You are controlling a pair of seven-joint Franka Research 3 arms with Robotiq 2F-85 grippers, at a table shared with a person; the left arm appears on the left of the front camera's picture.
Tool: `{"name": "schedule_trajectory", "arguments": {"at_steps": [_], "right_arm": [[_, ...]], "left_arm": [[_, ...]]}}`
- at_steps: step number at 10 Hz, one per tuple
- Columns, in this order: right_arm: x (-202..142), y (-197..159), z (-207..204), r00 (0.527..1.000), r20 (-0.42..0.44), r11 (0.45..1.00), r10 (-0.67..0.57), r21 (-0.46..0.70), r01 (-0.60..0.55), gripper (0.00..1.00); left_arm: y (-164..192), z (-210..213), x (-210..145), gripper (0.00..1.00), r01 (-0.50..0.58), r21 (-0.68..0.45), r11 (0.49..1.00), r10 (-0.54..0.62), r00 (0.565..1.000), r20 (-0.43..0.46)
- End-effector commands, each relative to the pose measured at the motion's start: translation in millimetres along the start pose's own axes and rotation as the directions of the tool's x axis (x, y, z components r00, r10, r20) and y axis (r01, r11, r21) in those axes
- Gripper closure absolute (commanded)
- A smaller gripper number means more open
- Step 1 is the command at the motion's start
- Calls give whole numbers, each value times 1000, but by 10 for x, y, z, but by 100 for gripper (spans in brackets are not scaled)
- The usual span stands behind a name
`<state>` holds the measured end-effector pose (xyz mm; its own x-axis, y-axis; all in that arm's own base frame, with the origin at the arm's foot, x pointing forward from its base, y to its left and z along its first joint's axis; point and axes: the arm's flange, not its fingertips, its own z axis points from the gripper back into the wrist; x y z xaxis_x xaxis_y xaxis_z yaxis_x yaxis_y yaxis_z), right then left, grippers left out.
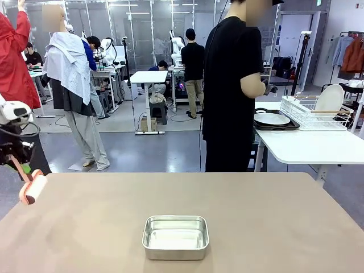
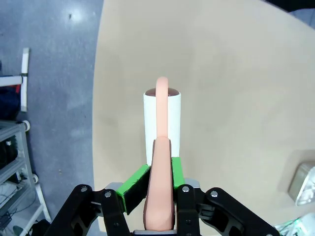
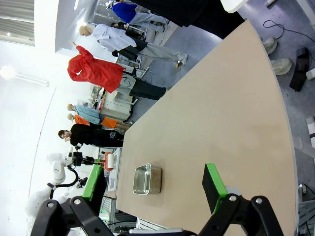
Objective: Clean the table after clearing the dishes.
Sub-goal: When the right (or left) Handle tray is removed, use the right hand (or left hand) to clean the right (or left) side of the table with the Lint Roller, then place the Lint Roller back on top of the Airtight Container.
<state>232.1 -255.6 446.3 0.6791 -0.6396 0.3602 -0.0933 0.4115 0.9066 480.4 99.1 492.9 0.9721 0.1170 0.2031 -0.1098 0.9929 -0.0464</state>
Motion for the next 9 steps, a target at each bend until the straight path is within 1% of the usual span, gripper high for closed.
{"name": "schedule_trajectory", "arguments": {"at_steps": [1,2,3,9], "right_arm": [[15,17,-12,1000,10,1000,6,4,-6,0],[15,17,-12,1000,10,1000,6,4,-6,0],[15,17,-12,1000,10,1000,6,4,-6,0],[15,17,-12,1000,10,1000,6,4,-6,0]], "left_arm": [[-133,263,-127,77,18,21,1000,-19,999,45],[-194,314,-126,77,46,-16,999,-46,998,46],[-63,204,-35,77,13,-2,1000,-13,999,32],[-63,204,-35,77,13,-2,1000,-13,999,32]]}}
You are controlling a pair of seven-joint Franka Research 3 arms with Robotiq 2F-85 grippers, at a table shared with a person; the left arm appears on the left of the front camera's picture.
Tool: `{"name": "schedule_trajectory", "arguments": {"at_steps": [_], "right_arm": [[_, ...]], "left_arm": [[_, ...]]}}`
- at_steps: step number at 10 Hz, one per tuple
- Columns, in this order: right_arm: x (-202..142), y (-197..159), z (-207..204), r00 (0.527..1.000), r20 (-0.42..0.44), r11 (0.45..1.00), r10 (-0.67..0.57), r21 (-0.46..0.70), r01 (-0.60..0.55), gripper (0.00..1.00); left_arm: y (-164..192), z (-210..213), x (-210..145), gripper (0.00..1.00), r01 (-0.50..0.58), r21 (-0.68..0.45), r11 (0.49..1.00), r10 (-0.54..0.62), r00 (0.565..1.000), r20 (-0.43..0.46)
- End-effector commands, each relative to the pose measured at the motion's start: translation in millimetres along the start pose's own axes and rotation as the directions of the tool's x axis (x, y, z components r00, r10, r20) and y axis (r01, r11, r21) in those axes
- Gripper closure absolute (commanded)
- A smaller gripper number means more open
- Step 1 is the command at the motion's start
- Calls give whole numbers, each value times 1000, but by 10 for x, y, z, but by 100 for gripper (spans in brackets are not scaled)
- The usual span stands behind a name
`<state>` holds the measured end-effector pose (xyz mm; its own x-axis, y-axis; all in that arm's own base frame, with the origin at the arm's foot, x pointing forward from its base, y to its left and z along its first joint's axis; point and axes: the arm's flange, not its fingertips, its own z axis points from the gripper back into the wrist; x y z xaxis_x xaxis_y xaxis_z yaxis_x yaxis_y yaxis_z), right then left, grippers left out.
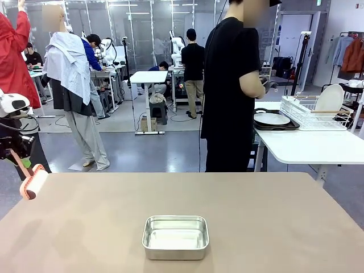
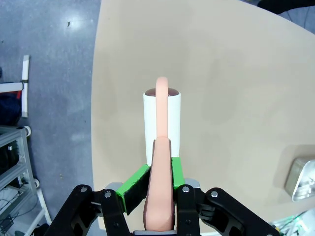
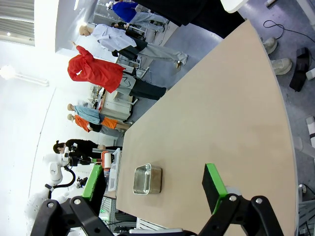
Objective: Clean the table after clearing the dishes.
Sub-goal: Place the Lint Roller back on top of the Airtight Container.
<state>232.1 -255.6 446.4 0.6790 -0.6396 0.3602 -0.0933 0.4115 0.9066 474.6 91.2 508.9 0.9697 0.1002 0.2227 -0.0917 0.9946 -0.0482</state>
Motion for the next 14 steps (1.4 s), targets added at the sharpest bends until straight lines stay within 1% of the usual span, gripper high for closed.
{"name": "schedule_trajectory", "arguments": {"at_steps": [1,5,6,7,8,9,10,11,12,13,14], "right_arm": [[15,17,-12,1000,10,1000,6,4,-6,0],[15,17,-12,1000,10,1000,6,4,-6,0],[15,17,-12,1000,10,1000,6,4,-6,0],[15,17,-12,1000,10,1000,6,4,-6,0],[15,17,-12,1000,10,1000,6,4,-6,0],[15,17,-12,1000,10,1000,6,4,-6,0],[15,17,-12,1000,10,1000,6,4,-6,0],[15,17,-12,1000,10,1000,6,4,-6,0],[15,17,-12,1000,10,1000,6,4,-6,0],[15,17,-12,1000,10,1000,6,4,-6,0],[15,17,-12,1000,10,1000,6,4,-6,0]], "left_arm": [[17,37,-2,77,-4,4,1000,4,1000,13],[0,5,3,77,0,0,1000,0,1000,1],[-234,277,121,77,119,47,992,-123,988,91],[-632,554,214,77,264,104,959,-278,949,146],[-1112,808,257,77,406,152,901,-430,880,199],[-1843,968,140,77,598,211,773,-633,749,196],[-2301,1008,-44,77,726,238,645,-764,617,188],[-2776,999,-267,77,837,220,501,-864,471,176],[-3177,950,-505,77,915,200,351,-934,325,152],[-3514,841,-736,77,963,184,198,-977,178,121],[-3718,756,-893,77,981,173,86,-989,63,135]]}}
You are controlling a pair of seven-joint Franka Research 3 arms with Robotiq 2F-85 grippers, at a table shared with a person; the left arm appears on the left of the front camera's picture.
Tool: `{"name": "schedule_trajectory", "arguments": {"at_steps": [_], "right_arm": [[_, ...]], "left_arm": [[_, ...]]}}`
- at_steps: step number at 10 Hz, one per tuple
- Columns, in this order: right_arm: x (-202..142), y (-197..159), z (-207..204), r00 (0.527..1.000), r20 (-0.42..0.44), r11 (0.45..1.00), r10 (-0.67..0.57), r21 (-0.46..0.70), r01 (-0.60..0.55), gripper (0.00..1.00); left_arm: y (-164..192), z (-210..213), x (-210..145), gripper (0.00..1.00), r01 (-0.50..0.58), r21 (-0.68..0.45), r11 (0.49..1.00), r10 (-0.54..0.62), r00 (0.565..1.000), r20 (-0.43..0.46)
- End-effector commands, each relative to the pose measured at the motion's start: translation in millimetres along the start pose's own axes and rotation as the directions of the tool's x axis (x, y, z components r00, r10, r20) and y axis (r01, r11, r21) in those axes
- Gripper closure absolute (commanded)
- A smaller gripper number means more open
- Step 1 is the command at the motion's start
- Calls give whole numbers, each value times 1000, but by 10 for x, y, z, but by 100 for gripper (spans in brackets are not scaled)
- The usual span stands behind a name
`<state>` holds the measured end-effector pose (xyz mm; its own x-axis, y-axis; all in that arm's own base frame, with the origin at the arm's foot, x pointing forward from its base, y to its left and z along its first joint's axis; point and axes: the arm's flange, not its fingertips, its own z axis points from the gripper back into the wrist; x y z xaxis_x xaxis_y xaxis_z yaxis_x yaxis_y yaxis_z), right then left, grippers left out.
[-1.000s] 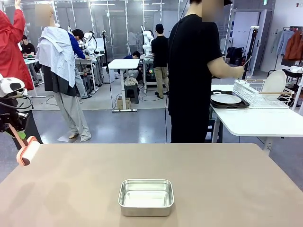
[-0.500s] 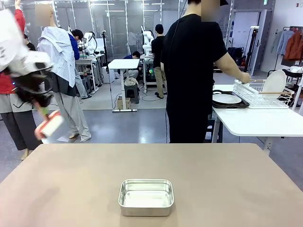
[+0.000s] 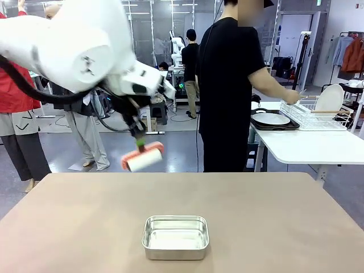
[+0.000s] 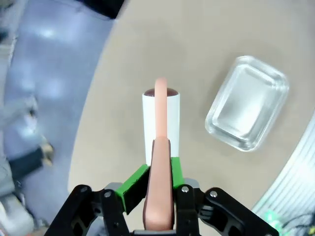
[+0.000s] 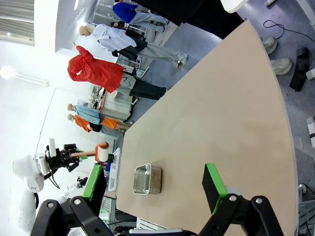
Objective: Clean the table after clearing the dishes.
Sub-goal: Place the Lint Roller back on top of the Airtight Container.
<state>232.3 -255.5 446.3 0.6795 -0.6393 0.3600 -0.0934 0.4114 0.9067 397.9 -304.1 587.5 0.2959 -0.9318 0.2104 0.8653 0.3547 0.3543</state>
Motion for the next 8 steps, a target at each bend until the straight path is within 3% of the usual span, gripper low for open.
{"name": "schedule_trajectory", "arguments": {"at_steps": [1,4,5,8], "right_arm": [[14,17,-10,1000,10,1000,6,4,-6,0],[14,17,-10,1000,10,1000,6,4,-6,0],[14,17,-10,1000,10,1000,6,4,-6,0],[14,17,-10,1000,10,1000,6,4,-6,0]], "left_arm": [[-105,-168,-53,77,255,-58,965,-252,966,58],[-288,-373,-62,77,282,-283,917,-285,958,31],[-431,-370,165,77,291,-151,945,-287,957,47],[-431,-370,165,77,291,-151,945,-287,957,47]]}}
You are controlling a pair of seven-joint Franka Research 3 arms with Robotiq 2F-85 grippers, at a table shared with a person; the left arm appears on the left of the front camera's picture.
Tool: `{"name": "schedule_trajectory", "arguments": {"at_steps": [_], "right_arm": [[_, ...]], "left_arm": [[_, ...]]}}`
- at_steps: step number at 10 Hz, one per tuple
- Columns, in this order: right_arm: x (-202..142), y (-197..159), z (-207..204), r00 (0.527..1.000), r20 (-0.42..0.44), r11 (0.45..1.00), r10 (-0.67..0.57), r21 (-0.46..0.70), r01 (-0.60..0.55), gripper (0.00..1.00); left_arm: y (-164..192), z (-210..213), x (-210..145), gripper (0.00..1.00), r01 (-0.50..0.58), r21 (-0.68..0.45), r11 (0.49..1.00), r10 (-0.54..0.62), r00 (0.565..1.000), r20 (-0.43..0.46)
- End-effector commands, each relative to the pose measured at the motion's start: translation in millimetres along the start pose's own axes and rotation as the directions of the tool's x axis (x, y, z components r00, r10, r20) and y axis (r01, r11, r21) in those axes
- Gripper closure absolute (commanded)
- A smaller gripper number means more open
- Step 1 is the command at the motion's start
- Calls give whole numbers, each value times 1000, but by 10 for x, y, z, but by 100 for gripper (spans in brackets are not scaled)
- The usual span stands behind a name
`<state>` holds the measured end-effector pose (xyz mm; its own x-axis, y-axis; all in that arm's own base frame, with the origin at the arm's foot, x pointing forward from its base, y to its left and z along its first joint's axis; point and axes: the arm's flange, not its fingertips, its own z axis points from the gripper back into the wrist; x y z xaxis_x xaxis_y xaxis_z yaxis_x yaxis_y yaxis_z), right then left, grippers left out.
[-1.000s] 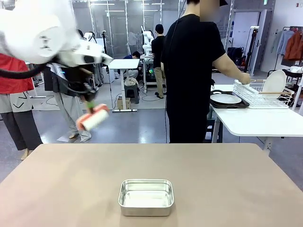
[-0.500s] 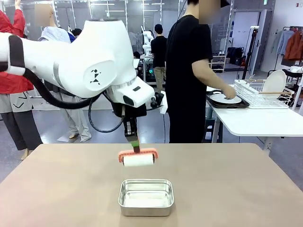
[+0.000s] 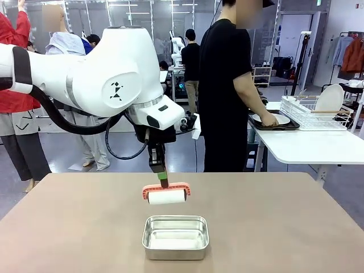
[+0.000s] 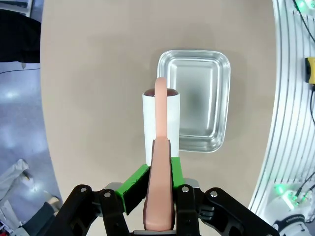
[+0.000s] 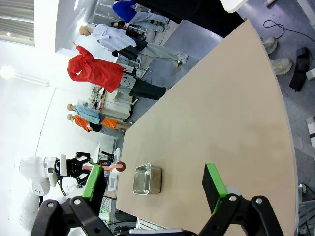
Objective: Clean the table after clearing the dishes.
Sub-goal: Place the Lint Roller back on top of the Airtight Container.
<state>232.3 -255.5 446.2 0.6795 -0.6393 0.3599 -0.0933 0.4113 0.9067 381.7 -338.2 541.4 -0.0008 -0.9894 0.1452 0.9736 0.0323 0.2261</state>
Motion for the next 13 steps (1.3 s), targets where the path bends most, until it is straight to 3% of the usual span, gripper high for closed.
{"name": "schedule_trajectory", "arguments": {"at_steps": [1,2,3,6,8,13], "right_arm": [[14,18,-10,1000,11,1000,6,4,-6,0],[14,18,-10,1000,11,1000,6,4,-6,0],[14,18,-10,1000,11,1000,6,4,-6,0],[14,18,-10,1000,11,1000,6,4,-6,0],[14,18,-10,1000,11,1000,6,4,-6,0],[14,18,-10,1000,11,1000,6,4,-6,0]], "left_arm": [[-1,-27,-23,77,-2,-9,1000,2,1000,-1],[-56,-205,100,77,111,-60,992,-111,994,0],[-75,-311,179,77,129,-63,990,-129,992,-3],[-55,-605,274,77,149,-143,978,-150,989,7],[-5,-822,302,77,135,-209,968,-146,989,-39],[210,-1262,275,77,173,-232,957,-192,979,-65]]}}
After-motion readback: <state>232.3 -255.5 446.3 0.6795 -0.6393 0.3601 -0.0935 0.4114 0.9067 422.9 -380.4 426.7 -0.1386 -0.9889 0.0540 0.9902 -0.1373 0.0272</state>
